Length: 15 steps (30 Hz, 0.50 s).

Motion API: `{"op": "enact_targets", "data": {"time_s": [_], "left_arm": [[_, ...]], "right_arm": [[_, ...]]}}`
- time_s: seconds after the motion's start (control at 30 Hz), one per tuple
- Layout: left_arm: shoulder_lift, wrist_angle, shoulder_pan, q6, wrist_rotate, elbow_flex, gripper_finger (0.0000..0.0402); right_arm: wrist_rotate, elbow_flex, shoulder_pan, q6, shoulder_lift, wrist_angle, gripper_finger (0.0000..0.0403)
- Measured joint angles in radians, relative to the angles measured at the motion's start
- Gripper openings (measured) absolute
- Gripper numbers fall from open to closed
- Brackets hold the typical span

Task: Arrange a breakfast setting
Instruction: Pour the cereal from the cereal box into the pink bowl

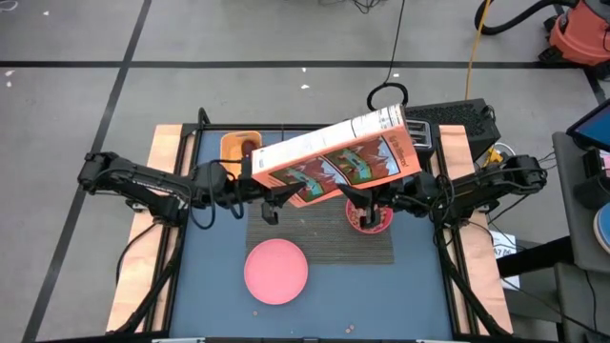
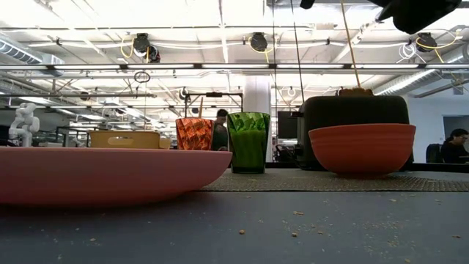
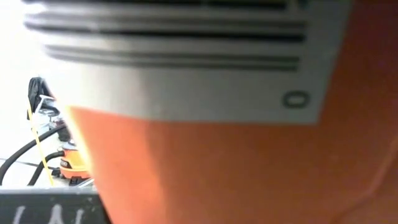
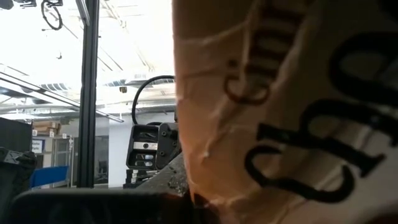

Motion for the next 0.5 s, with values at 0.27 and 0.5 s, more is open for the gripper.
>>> {"op": "enact_targets", "data": {"time_s": [0.27,0.5], "left_arm": [[0.0,-0.005,0.017,-0.124,-0.031,-0.001,0.0217],[0.0,-0.003,0.015,-0.085,-0.031,-0.001,0.022]], "right_arm": [[0.004,0.0,0.0,0.004,0.0,-0.001,0.0088],[0.002,0.0,0.0,-0.003,0.0,-0.002,0.0089]]}}
